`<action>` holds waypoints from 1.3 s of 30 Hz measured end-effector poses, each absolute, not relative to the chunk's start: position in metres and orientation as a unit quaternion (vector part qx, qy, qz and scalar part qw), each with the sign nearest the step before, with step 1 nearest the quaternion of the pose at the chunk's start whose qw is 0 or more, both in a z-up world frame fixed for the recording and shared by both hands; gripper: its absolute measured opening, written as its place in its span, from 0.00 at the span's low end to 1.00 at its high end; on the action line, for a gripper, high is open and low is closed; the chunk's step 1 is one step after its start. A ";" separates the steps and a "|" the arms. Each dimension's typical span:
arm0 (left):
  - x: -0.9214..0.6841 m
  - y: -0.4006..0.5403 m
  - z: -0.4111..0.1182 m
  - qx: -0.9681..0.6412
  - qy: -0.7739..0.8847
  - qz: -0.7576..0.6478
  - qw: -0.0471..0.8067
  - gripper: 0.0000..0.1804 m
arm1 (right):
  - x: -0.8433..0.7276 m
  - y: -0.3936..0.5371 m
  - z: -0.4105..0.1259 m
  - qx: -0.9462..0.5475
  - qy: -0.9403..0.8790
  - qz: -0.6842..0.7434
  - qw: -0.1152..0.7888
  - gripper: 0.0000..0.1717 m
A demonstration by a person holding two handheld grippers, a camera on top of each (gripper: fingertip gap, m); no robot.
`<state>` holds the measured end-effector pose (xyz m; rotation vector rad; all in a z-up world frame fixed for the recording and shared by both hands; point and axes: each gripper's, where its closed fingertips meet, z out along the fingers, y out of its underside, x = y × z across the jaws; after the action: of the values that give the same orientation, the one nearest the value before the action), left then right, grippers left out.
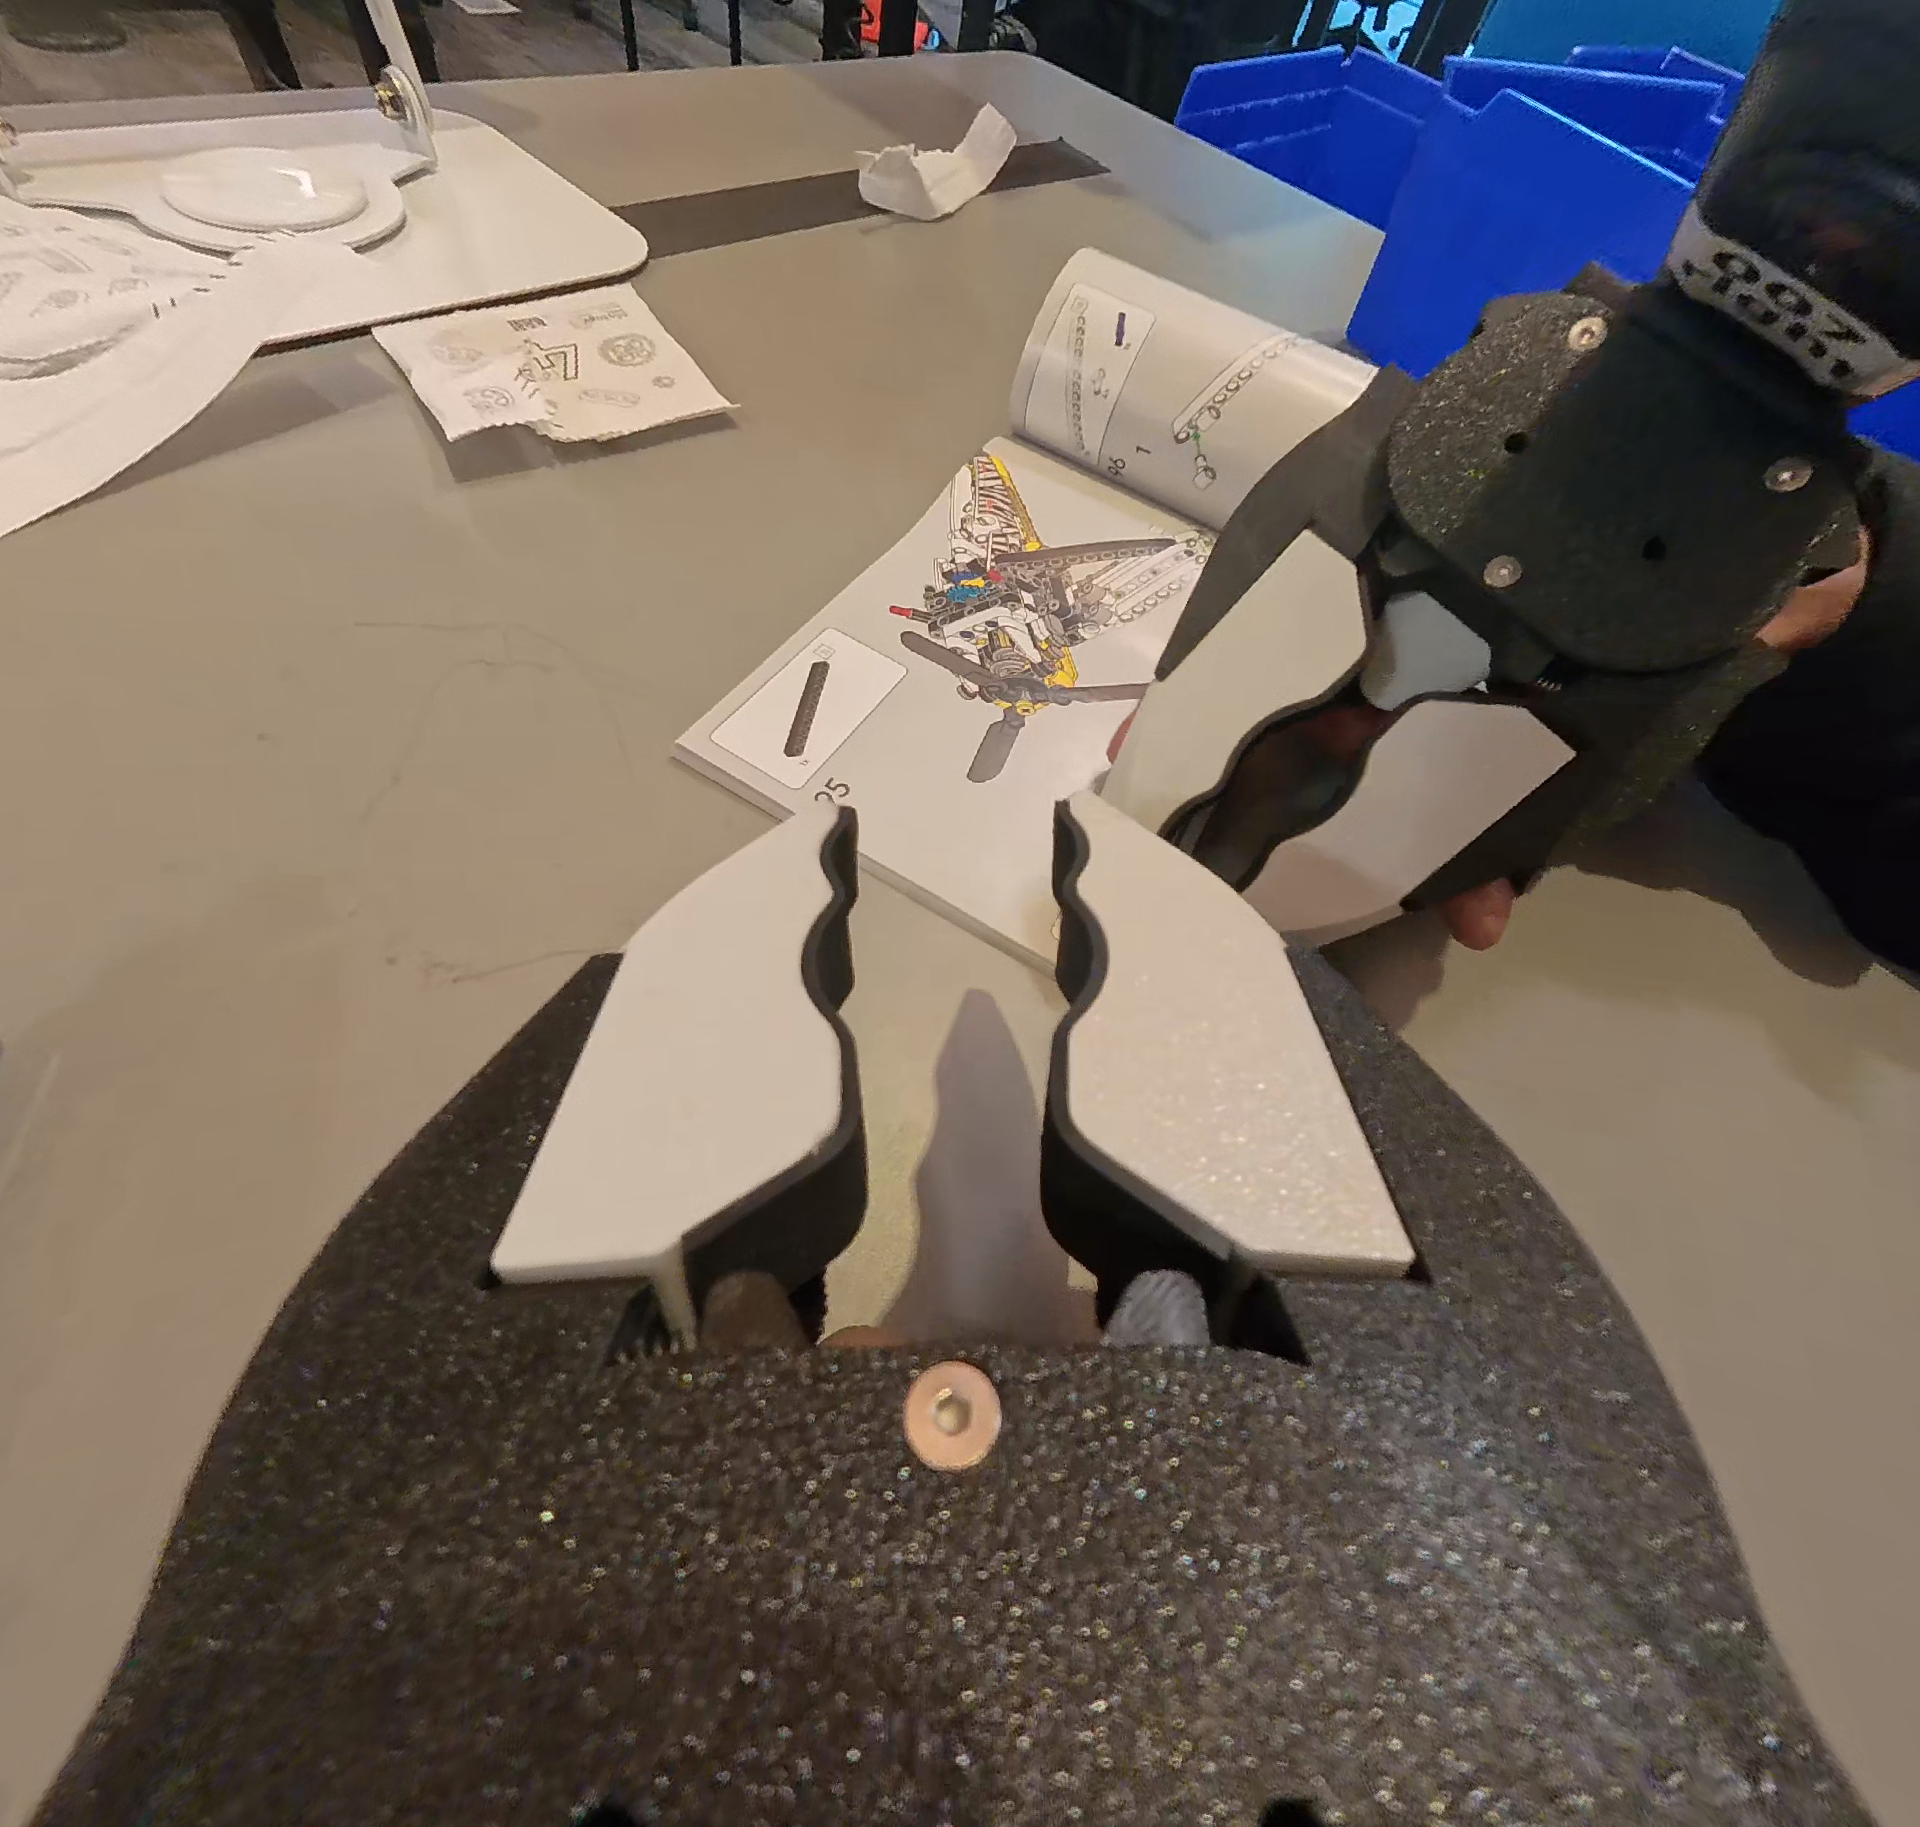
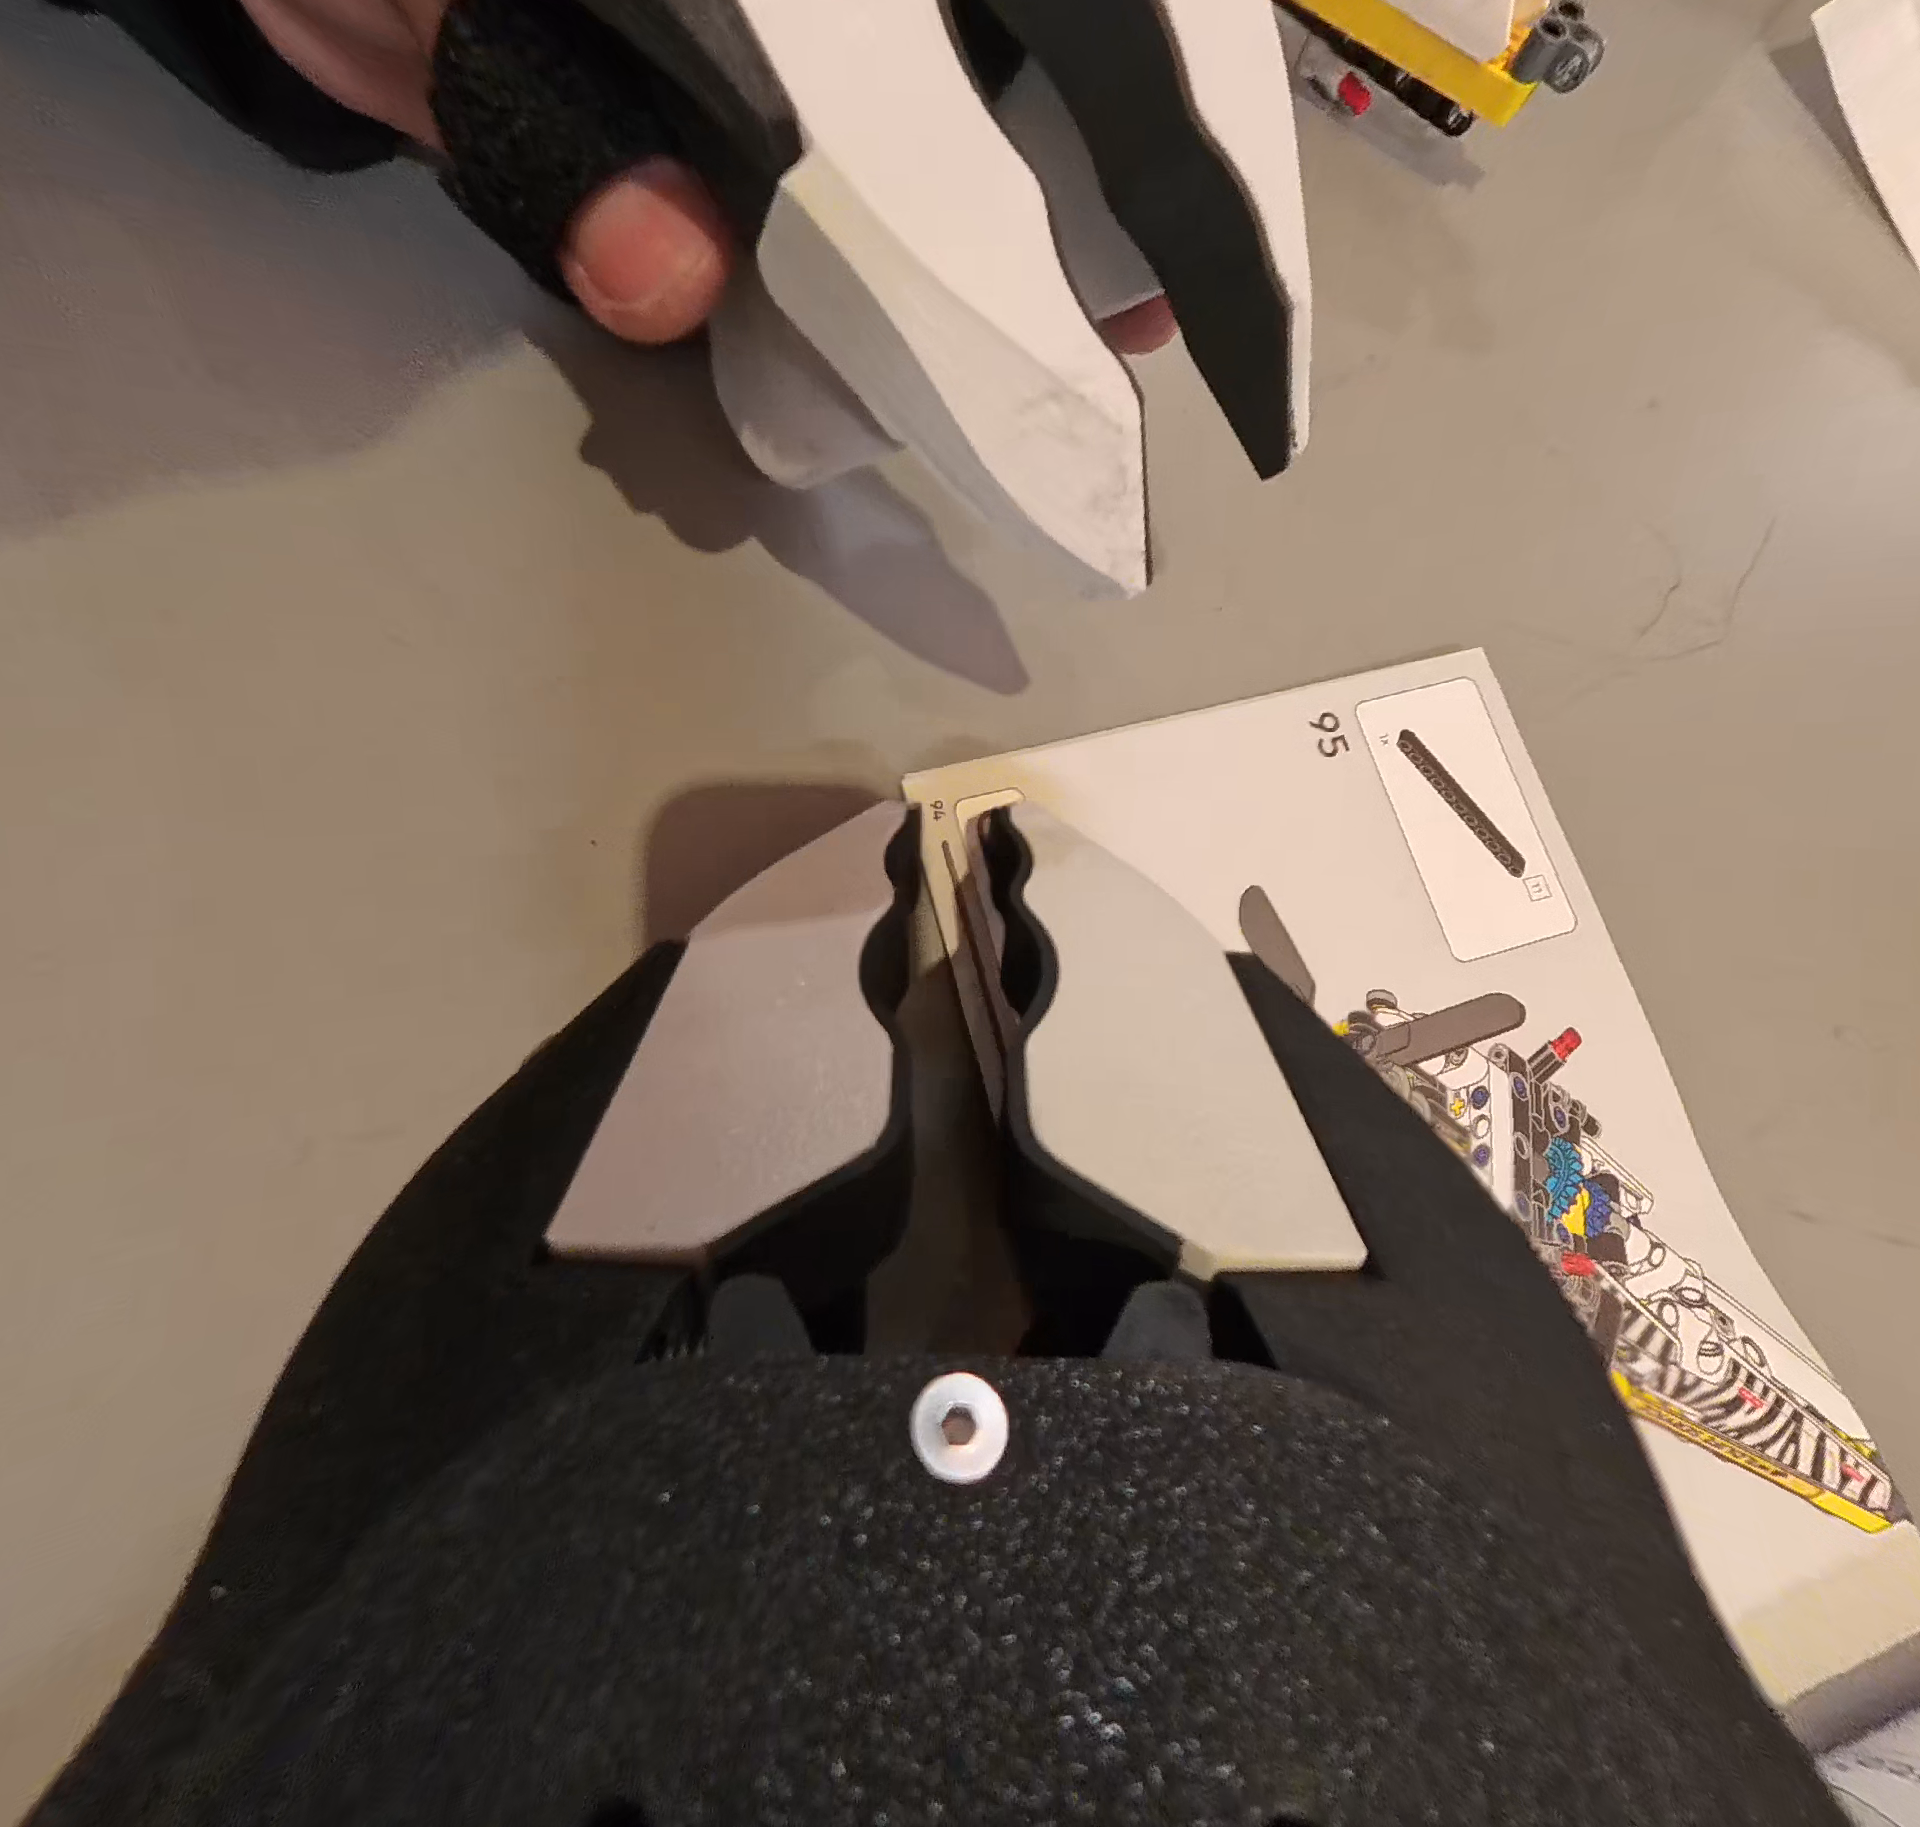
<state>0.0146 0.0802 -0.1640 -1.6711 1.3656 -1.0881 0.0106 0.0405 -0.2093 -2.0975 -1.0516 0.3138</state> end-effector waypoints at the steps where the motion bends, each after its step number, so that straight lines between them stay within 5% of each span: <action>1: 0.015 0.080 -0.164 -0.647 0.528 -0.422 0.353 0.21 | 0.011 0.040 -0.209 -0.821 -0.411 0.125 0.376 0.06; 8: 0.014 0.080 -0.164 -0.648 0.526 -0.430 0.344 0.21 | 0.010 0.040 -0.209 -0.819 -0.413 0.121 0.378 0.03; 19: 0.014 0.081 -0.162 -0.647 0.522 -0.434 0.348 0.21 | 0.014 0.051 -0.202 -0.816 -0.431 0.074 0.378 0.32; 27: 0.008 0.097 -0.151 -0.658 0.468 -0.447 0.385 0.19 | 0.043 0.117 -0.185 -0.863 -0.375 0.118 0.319 0.43; 39: 0.008 0.095 -0.156 -0.665 0.472 -0.453 0.360 0.19 | 0.036 0.134 -0.209 -0.866 -0.360 0.169 0.304 0.36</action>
<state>0.0083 0.0949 -0.1556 -1.7144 1.2159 -1.1677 0.0363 0.1340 -0.2087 -2.2929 -0.9535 0.4480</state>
